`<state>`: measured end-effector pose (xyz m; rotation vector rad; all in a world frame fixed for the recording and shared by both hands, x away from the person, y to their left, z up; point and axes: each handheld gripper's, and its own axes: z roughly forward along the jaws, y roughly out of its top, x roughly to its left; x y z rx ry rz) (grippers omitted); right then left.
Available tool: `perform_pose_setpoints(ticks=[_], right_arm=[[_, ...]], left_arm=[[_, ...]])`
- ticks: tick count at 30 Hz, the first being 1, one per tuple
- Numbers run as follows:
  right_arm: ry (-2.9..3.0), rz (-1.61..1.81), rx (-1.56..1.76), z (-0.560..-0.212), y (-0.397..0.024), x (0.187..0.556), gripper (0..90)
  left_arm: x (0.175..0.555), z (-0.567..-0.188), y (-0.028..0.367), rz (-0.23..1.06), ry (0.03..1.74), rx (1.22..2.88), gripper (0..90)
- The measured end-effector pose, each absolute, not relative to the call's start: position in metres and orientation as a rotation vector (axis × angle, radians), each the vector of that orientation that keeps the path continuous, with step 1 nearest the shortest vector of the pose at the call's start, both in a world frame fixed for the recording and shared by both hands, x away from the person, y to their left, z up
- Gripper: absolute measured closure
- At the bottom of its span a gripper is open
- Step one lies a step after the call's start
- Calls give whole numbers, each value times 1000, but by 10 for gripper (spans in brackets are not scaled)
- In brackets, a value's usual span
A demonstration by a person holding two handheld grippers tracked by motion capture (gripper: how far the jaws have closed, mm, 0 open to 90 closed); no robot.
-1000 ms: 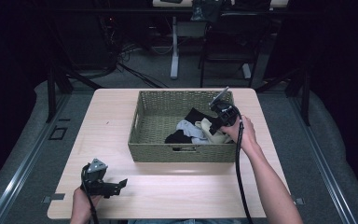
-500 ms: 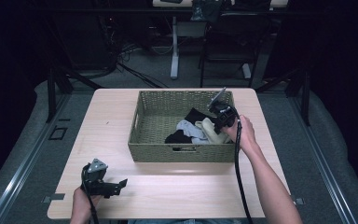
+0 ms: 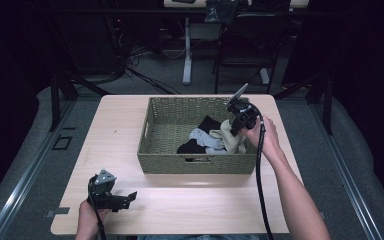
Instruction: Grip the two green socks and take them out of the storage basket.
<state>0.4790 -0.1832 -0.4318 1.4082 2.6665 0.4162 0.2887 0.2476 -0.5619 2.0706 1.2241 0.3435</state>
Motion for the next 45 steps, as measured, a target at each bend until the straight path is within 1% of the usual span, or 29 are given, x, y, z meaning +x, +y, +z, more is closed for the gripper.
perform_pose_setpoints(ticks=[25,37,45], right_arm=[[2624,520,1371,-370,-188,476,885],[2611,538,1350,-355,-188,477,885],[2594,552,1339,-339,-188,475,885]], left_arm=[[290,-563,246,337,1219,2078,2],[290,-563,246,338,1223,2077,3],[289,-562,247,339,1222,2075,3]])
